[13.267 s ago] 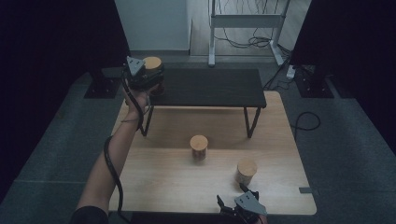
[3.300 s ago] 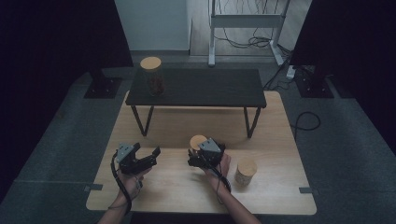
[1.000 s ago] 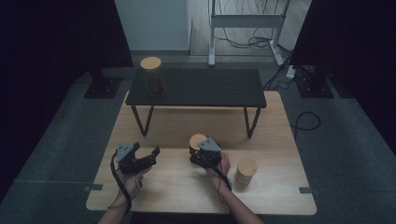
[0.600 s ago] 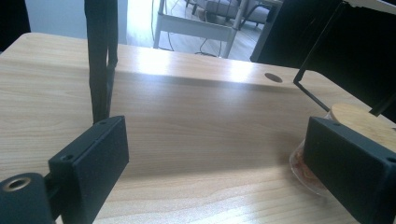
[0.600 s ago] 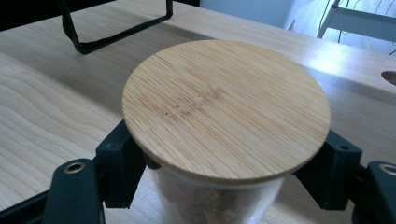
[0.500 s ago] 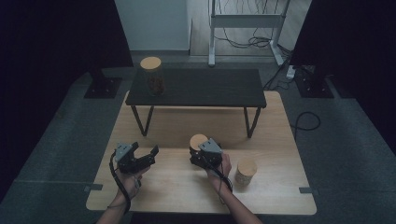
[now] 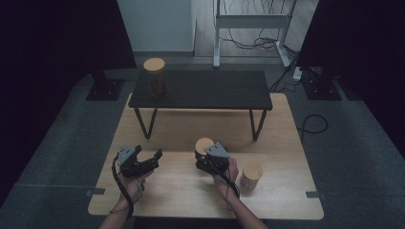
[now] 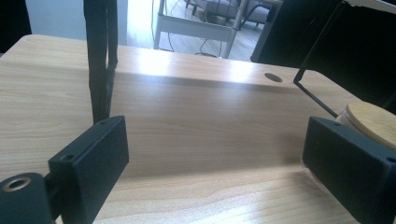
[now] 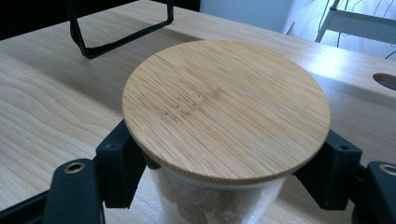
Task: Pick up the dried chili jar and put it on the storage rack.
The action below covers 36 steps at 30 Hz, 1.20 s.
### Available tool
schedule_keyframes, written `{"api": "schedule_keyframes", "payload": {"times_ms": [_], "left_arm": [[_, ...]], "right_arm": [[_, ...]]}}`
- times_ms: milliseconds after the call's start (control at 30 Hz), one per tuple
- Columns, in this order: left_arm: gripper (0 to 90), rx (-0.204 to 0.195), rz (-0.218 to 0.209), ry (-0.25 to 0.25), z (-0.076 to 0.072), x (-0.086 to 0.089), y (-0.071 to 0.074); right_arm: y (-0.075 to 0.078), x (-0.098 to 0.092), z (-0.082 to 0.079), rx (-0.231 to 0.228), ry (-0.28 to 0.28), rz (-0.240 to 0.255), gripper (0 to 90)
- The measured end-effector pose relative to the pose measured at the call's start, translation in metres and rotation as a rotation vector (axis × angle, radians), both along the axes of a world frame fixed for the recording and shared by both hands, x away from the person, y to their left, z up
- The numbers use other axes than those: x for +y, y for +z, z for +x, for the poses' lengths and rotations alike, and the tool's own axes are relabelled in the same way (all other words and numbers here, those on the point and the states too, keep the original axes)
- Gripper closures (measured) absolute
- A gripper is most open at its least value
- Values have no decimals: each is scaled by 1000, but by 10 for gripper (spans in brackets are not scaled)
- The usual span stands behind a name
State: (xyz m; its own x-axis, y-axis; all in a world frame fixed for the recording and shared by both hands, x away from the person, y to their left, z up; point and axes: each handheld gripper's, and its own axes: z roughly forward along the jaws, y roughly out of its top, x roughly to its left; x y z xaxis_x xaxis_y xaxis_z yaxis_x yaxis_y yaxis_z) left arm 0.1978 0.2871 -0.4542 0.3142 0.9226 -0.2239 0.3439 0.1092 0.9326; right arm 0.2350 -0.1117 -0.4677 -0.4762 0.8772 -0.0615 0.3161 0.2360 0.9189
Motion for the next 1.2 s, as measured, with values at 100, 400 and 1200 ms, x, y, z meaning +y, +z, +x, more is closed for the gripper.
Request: {"api": "schedule_keyframes", "payload": {"times_ms": [100,400,1200], "left_arm": [[67,-3,3,-1,-1,-1,1],[67,-18,8,-7,-3,-3,2],[67,-2,0,-17,0,-2,1]], "right_arm": [[2,-2,-3,-7,-1,4,255],[8,-7,-13,-15,1,17,255],[24,-20,-27,-61,-22,57,255]]}}
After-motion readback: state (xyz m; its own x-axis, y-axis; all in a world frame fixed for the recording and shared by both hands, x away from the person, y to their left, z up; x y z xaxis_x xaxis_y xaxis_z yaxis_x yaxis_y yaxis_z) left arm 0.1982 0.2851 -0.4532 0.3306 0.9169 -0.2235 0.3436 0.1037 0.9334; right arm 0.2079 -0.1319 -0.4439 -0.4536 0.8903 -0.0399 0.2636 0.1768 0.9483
